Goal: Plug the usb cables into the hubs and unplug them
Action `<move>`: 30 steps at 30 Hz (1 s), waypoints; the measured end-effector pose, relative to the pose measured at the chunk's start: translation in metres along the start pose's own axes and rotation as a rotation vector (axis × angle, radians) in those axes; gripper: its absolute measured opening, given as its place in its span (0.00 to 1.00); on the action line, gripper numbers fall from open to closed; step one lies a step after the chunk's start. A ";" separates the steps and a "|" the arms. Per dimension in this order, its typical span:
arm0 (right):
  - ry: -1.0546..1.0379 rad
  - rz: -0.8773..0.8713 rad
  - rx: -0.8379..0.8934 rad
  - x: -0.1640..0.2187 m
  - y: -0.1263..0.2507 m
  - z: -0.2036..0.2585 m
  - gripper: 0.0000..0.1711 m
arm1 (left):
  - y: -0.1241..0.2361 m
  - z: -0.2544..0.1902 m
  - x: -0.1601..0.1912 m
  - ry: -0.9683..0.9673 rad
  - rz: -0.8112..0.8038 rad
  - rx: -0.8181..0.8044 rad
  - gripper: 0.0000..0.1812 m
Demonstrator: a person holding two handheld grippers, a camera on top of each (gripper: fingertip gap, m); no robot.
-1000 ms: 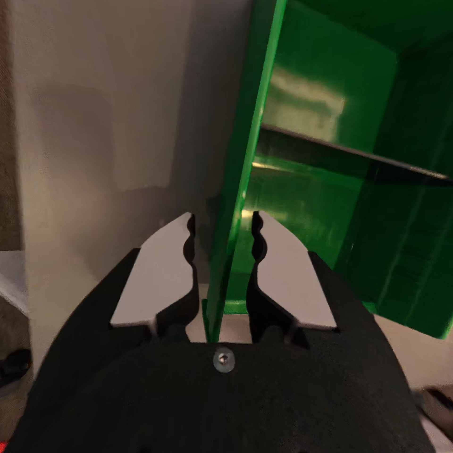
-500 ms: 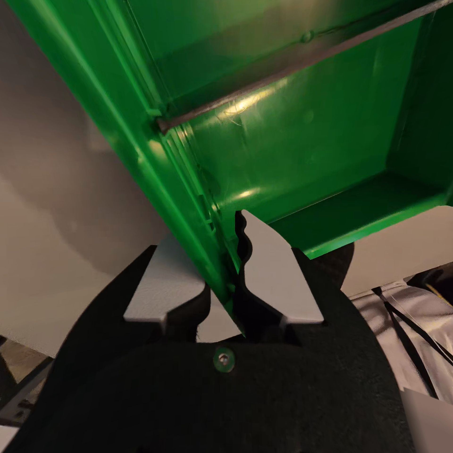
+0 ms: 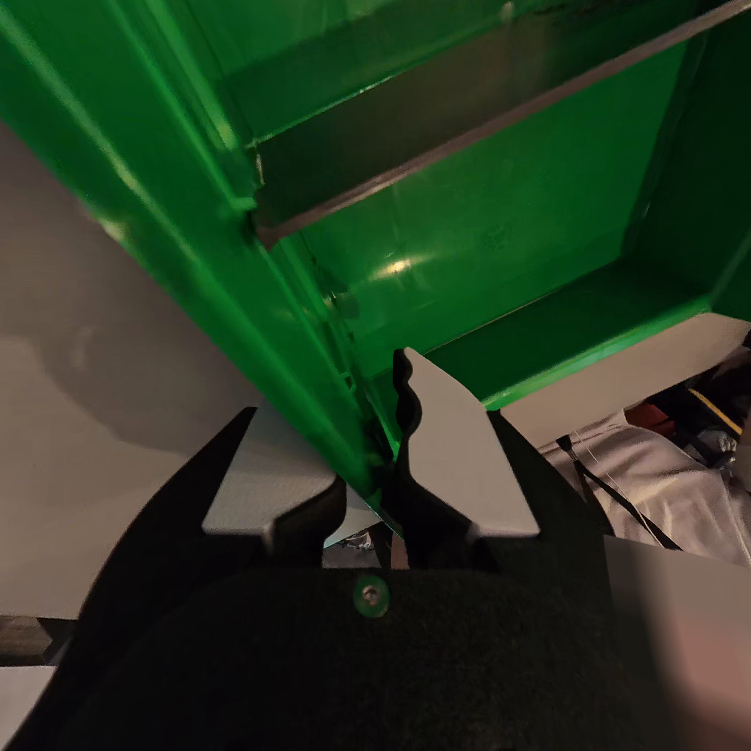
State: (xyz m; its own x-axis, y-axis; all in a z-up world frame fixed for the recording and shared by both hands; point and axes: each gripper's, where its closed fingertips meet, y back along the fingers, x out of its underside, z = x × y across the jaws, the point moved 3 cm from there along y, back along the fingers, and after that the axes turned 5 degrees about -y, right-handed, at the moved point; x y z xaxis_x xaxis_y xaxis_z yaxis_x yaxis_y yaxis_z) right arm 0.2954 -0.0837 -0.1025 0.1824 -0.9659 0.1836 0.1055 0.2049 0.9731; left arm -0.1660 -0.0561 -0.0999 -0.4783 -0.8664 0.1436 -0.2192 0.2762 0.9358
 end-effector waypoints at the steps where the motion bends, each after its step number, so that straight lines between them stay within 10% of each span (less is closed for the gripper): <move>1: 0.007 0.011 0.006 0.003 0.000 0.000 0.11 | 0.000 -0.002 0.000 -0.009 0.002 0.012 0.13; 8: -0.061 -0.211 0.088 0.022 0.043 0.000 0.16 | 0.015 -0.017 0.010 -0.082 -0.060 0.177 0.24; 18: 0.502 -1.301 -0.125 0.009 0.197 0.179 0.26 | 0.064 -0.011 0.030 -0.074 -0.355 0.209 0.15; 23: 0.451 -0.944 -0.355 -0.055 0.145 0.256 0.26 | 0.087 -0.016 0.036 -0.104 -0.487 0.171 0.14; 30: 0.240 -0.595 -0.035 -0.142 0.068 0.251 0.24 | 0.099 -0.041 0.040 -0.235 -0.528 0.130 0.14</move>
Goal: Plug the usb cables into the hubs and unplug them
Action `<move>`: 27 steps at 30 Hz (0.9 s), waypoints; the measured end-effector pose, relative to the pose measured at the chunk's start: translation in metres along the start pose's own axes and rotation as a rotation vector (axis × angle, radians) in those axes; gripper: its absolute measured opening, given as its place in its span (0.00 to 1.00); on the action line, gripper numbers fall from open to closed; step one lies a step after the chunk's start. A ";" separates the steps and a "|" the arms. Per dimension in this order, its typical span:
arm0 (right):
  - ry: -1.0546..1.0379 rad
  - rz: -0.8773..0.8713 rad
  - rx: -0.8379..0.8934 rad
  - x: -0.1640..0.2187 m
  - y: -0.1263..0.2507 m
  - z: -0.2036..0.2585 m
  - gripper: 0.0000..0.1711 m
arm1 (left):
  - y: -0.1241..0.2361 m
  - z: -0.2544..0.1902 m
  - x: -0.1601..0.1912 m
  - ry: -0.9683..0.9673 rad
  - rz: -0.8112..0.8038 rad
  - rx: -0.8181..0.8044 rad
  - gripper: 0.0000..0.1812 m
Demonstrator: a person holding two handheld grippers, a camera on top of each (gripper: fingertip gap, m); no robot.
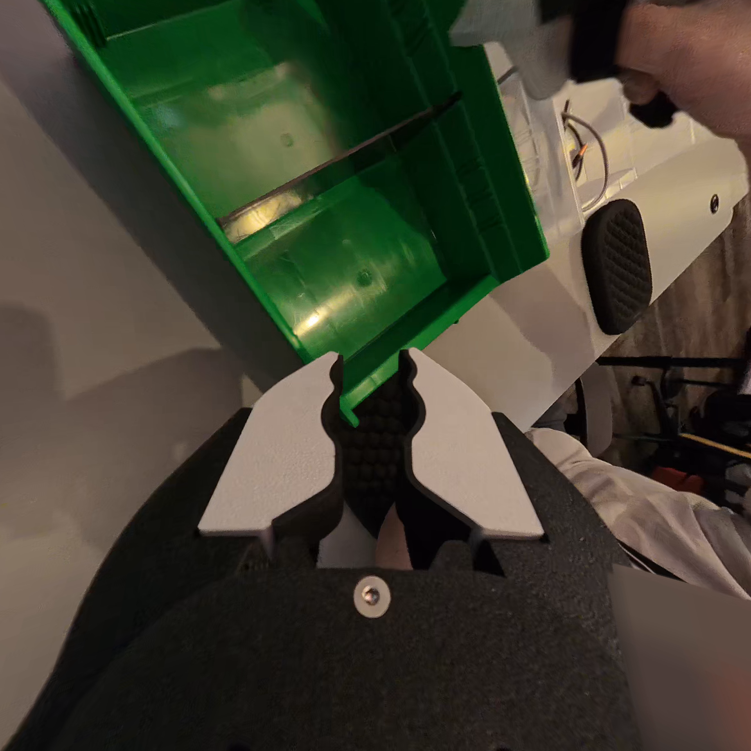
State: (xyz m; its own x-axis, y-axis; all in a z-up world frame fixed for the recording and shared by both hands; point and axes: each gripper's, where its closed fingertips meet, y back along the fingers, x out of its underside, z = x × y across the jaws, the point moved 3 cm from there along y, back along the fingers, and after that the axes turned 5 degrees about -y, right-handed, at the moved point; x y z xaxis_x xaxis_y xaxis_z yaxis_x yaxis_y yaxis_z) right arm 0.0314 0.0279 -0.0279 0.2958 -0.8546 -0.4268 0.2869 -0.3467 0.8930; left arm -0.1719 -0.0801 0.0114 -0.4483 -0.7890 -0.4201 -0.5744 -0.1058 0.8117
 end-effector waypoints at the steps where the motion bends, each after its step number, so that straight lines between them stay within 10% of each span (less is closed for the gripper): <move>1: -0.008 0.034 0.035 -0.001 -0.010 -0.004 0.24 | 0.000 -0.003 -0.001 -0.015 0.002 -0.004 0.14; 18: -0.261 0.369 -0.026 -0.002 -0.072 -0.018 0.05 | -0.004 -0.046 -0.021 -0.228 -0.018 -0.005 0.13; 27: -0.181 0.360 -0.025 -0.045 0.003 -0.002 0.04 | 0.092 -0.092 -0.062 -0.325 -0.690 -0.075 0.04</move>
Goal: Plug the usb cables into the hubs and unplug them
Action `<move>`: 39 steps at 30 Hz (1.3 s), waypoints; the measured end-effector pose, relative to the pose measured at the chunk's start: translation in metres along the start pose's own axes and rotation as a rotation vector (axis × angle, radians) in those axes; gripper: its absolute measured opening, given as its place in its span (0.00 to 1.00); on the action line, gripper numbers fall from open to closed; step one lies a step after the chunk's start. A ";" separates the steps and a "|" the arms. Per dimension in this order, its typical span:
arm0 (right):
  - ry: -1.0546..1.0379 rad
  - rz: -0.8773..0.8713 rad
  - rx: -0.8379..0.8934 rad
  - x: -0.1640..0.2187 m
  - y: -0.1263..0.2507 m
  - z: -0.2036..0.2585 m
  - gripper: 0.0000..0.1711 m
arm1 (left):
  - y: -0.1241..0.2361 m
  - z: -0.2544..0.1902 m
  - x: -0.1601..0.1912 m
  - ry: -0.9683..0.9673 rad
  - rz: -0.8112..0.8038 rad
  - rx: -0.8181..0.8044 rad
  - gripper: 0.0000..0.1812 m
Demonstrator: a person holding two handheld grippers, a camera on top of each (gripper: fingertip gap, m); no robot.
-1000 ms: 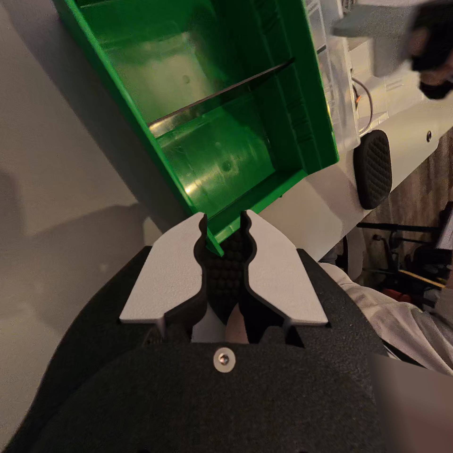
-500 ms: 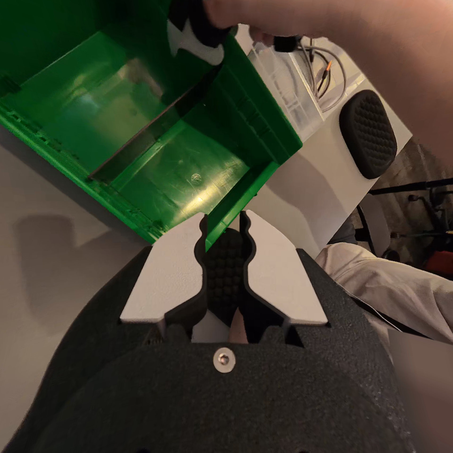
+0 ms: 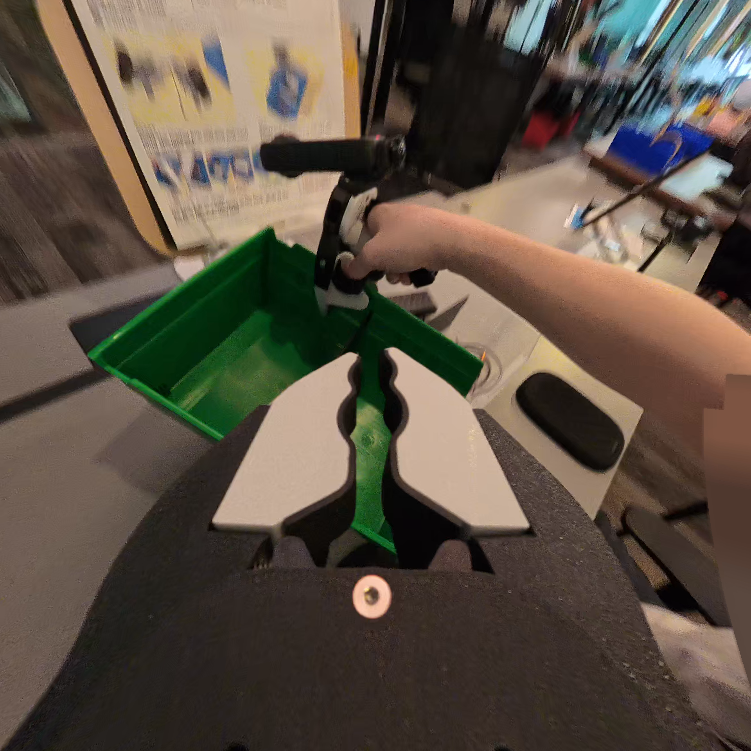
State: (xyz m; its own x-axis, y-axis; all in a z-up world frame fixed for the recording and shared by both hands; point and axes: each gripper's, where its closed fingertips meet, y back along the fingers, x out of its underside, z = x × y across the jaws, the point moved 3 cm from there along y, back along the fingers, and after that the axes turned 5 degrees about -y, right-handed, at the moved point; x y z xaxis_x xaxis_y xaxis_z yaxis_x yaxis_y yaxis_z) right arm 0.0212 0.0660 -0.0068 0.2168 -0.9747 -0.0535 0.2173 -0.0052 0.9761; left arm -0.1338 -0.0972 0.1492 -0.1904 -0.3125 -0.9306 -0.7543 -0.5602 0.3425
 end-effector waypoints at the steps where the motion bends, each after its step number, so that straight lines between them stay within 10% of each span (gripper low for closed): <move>1: 0.013 -0.016 -0.009 -0.002 0.020 0.003 0.04 | 0.010 -0.008 -0.007 -0.015 -0.067 -0.014 0.08; 9: 0.010 -0.198 0.038 0.031 0.209 -0.049 0.04 | 0.029 -0.059 -0.019 -0.193 -0.221 -0.133 0.26; 17: -0.408 -0.306 0.372 0.162 0.316 -0.252 0.04 | -0.085 -0.090 0.017 -0.336 0.167 0.061 0.38; 27: -0.723 -0.125 0.332 0.306 0.248 -0.390 0.04 | -0.266 -0.075 0.114 -0.302 0.667 0.084 0.39; 33: -0.749 -0.022 0.293 0.326 0.196 -0.422 0.05 | -0.278 -0.063 0.129 -0.180 0.728 0.101 0.36; 39: -0.731 -0.013 0.267 0.312 0.173 -0.429 0.05 | -0.269 -0.074 0.146 0.167 0.837 0.449 0.18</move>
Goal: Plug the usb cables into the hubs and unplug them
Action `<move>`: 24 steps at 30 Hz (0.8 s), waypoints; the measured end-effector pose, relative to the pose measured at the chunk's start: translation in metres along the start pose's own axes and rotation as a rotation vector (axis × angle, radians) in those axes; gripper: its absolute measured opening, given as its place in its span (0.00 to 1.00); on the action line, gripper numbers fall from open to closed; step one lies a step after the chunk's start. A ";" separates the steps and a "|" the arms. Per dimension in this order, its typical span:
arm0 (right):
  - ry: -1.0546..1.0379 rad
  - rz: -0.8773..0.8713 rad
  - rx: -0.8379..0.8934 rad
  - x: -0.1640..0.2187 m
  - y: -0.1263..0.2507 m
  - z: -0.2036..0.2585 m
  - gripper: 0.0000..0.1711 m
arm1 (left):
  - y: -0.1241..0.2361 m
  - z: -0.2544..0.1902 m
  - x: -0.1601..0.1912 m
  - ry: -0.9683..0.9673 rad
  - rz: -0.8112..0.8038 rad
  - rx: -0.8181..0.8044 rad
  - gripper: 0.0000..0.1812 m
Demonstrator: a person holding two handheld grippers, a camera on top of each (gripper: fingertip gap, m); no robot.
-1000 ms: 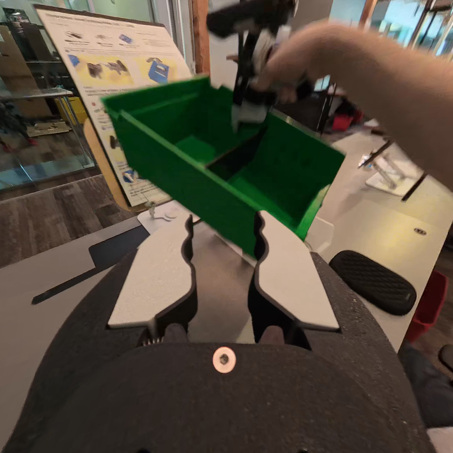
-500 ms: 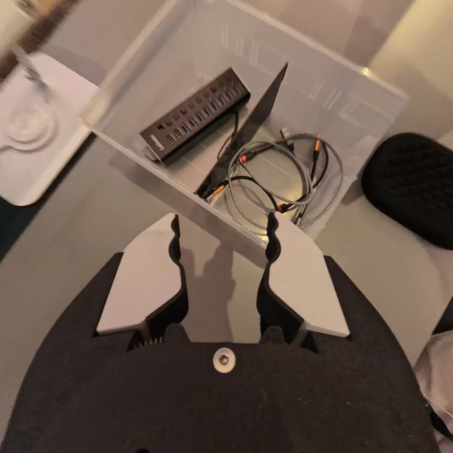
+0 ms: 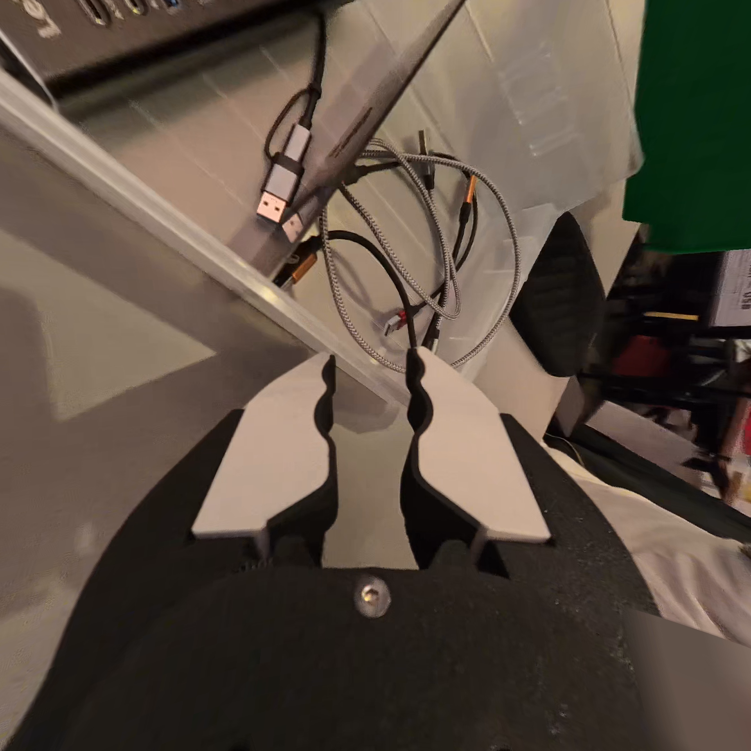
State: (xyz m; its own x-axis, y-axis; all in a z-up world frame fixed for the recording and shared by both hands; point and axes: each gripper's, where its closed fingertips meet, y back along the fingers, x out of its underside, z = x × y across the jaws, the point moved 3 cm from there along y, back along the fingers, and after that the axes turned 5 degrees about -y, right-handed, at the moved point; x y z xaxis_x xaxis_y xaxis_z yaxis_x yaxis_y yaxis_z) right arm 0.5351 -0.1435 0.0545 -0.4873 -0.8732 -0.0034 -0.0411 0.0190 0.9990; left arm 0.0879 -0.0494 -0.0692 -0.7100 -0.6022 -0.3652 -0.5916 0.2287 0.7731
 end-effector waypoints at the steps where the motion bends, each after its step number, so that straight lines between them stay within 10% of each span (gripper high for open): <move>1: 0.009 -0.002 -0.001 -0.002 -0.002 0.003 0.04 | 0.001 0.001 0.001 -0.004 0.003 0.022 0.18; 24: 0.164 0.040 -0.109 -0.021 -0.050 0.071 0.06 | 0.199 0.170 0.159 0.556 -0.402 -0.125 0.12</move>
State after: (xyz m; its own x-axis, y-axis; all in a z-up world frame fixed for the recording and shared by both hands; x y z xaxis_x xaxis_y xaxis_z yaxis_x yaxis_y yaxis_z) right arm 0.4851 -0.0918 0.0016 -0.3373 -0.9408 0.0344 0.0746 0.0097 0.9972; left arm -0.2081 0.0306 -0.0618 -0.1243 -0.9314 -0.3420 -0.6959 -0.1638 0.6992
